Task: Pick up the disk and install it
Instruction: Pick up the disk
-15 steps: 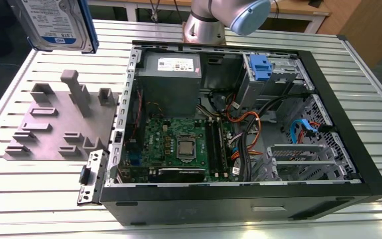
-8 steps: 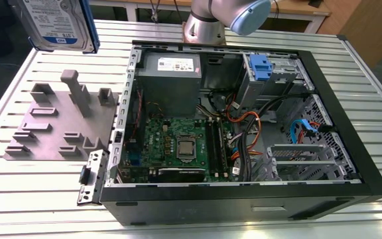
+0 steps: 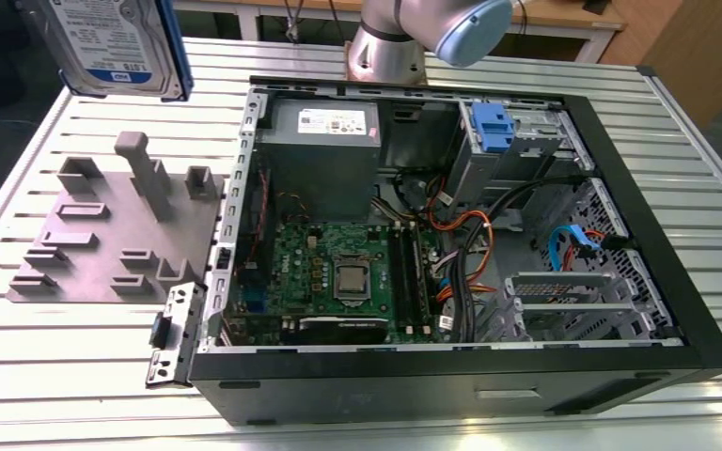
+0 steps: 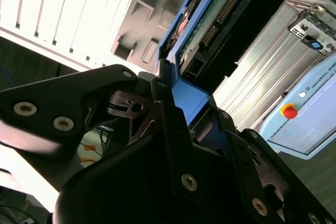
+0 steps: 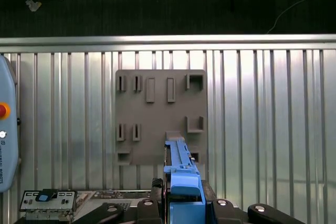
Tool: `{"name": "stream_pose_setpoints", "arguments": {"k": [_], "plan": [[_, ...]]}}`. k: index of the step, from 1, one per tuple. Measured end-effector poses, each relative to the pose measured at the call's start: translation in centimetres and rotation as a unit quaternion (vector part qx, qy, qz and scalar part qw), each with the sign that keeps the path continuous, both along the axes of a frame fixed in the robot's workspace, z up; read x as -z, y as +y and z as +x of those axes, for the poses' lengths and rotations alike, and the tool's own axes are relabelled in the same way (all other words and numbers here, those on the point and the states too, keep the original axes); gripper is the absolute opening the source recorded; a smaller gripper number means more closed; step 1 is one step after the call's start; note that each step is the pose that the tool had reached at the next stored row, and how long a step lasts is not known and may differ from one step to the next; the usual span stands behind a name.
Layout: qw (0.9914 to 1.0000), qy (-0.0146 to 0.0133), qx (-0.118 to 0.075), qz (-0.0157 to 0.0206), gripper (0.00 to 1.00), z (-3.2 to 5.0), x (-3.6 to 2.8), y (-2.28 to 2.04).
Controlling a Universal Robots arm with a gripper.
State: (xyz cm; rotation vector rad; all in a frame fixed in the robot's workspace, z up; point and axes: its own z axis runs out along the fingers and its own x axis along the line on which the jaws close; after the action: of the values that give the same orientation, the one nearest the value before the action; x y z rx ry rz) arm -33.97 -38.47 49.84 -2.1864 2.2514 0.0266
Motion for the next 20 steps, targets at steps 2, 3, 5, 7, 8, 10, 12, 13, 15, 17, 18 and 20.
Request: {"name": "stream_pose_setpoints", "arguments": {"k": [2, 3, 5, 7, 8, 10, 12, 13, 15, 17, 18, 20], "plan": [[1.0, 0.0, 0.0, 0.0, 0.36, 0.12, 0.0, 0.0], [1.0, 0.0, 0.0, 0.0, 0.36, 0.18, 0.0, 0.0], [1.0, 0.0, 0.0, 0.0, 0.36, 0.3, 0.0, 0.0], [1.0, 0.0, 0.0, 0.0, 0.36, 0.41, 0.0, 0.0], [1.0, 0.0, 0.0, 0.0, 0.36, 0.46, 0.0, 0.0], [1.0, 0.0, 0.0, 0.0, 0.36, 0.58, 0.0, 0.0], [1.0, 0.0, 0.0, 0.0, 0.36, 0.69, 0.0, 0.0], [1.0, 0.0, 0.0, 0.0, 0.36, 0.75, 0.0, 0.0], [1.0, 0.0, 0.0, 0.0, 0.36, 0.87, 0.0, 0.0], [1.0, 0.0, 0.0, 0.0, 0.36, 0.99, 0.0, 0.0], [1.0, 0.0, 0.0, 0.0, 0.36, 1.05, 0.0, 0.0], [1.0, 0.0, 0.0, 0.0, 0.36, 1.16, 0.0, 0.0]]}}
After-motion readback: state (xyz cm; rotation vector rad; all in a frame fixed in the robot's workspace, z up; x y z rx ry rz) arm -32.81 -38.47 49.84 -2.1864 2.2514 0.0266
